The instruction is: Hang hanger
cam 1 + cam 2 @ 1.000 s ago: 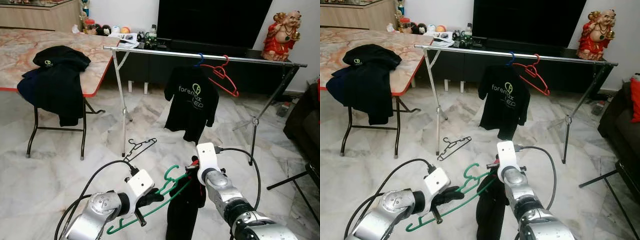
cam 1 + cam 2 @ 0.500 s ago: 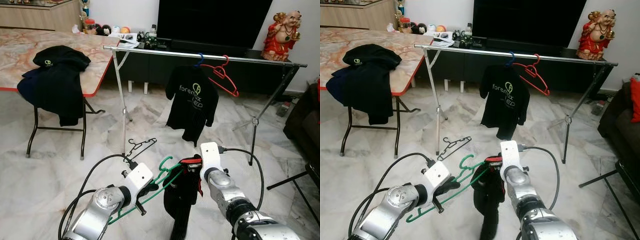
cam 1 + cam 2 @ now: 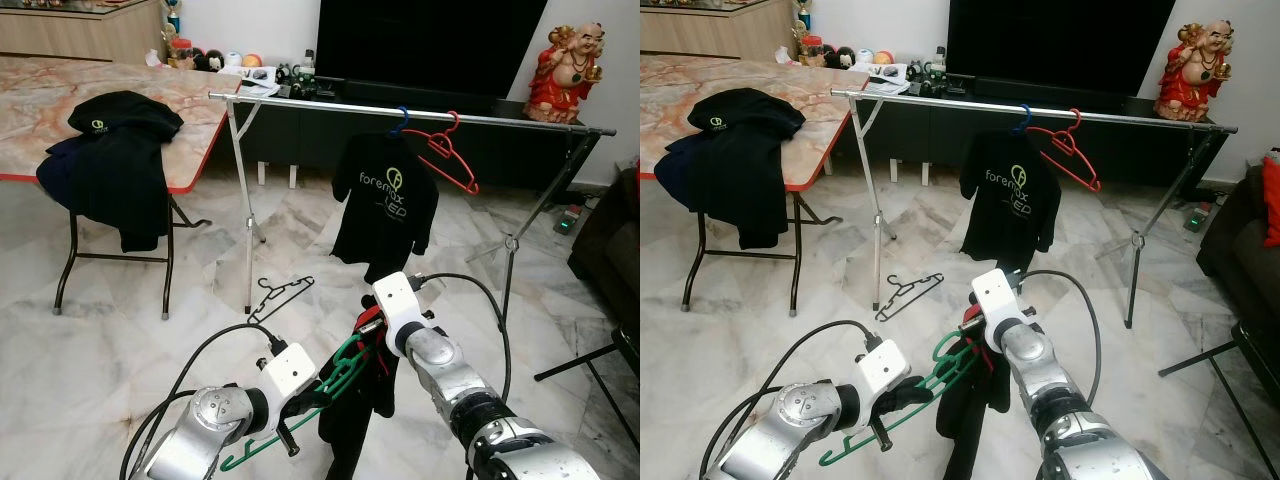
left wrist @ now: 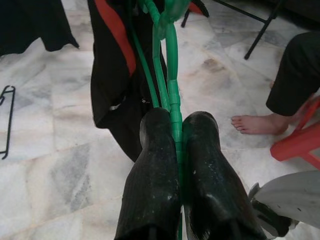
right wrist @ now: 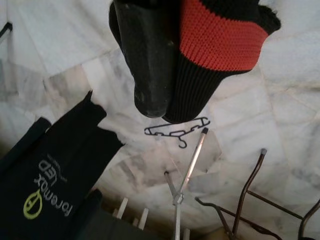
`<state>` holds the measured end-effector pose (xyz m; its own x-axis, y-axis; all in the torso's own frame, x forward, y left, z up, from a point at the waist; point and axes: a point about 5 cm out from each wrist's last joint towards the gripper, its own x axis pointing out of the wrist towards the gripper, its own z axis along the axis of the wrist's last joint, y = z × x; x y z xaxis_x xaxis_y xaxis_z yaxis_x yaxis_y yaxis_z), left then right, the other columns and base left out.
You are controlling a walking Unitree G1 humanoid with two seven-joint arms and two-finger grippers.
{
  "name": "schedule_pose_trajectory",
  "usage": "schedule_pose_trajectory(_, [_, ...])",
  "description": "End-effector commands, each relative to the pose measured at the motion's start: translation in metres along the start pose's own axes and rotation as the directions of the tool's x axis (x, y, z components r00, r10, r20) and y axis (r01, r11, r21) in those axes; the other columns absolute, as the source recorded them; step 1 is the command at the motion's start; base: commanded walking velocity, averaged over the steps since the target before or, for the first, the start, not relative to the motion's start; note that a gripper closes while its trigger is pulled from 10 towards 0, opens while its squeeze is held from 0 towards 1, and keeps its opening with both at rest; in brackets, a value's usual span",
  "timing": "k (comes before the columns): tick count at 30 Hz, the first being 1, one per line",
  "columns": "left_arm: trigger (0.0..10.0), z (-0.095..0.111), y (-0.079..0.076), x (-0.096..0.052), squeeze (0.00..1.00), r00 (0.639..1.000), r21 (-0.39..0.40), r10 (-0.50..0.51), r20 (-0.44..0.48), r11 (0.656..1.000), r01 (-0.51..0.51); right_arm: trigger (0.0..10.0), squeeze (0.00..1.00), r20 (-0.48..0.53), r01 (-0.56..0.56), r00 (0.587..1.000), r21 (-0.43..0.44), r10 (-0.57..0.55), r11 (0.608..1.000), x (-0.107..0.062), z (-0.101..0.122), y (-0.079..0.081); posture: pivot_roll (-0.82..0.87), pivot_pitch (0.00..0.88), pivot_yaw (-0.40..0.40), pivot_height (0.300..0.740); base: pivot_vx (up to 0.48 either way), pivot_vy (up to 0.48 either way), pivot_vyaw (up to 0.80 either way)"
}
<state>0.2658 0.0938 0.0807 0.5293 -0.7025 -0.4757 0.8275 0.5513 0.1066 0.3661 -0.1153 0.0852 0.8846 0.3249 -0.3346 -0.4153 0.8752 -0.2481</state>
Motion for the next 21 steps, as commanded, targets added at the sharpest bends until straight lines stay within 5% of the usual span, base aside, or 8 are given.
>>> schedule_pose_trajectory(1, [10.0, 0.004, -0.010, 0.003, 0.00, 0.998, -0.001, -0.060, 0.017, 0.998, 0.060, 10.0, 0.00, 0.100, -0.037, 0.994, -0.103, 0.047, 0.994, 0.003, 0.025, 0.000, 0.16, 0.000, -0.115, 0.740, 0.000, 0.000, 0.00])
schedule_pose_trajectory(4, [10.0, 0.002, -0.007, 0.002, 0.00, 0.999, 0.006, -0.041, 0.001, 0.999, 0.041, 10.0, 0.00, 0.064, 0.014, 0.998, -0.204, -0.001, 0.979, 0.001, 0.021, -0.011, 0.16, 0.000, -0.117, 0.740, 0.000, 0.000, 0.00])
schedule_pose_trajectory(9, [10.0, -0.002, -0.004, -0.001, 0.00, 0.999, 0.025, -0.027, -0.024, 0.999, 0.027, 10.0, 0.00, -0.007, 0.089, 0.996, -0.196, -0.093, 0.976, -0.003, 0.010, -0.026, 0.16, 0.000, -0.118, 0.740, 0.000, 0.000, 0.00])
schedule_pose_trajectory(21, [10.0, -0.002, -0.008, -0.009, 0.00, 0.993, 0.014, -0.114, -0.022, 0.993, 0.114, 10.0, 0.00, -0.006, 0.093, 0.995, -0.297, -0.100, 0.950, -0.003, 0.007, -0.025, 0.16, 0.000, -0.118, 0.740, 0.000, 0.000, 0.00])
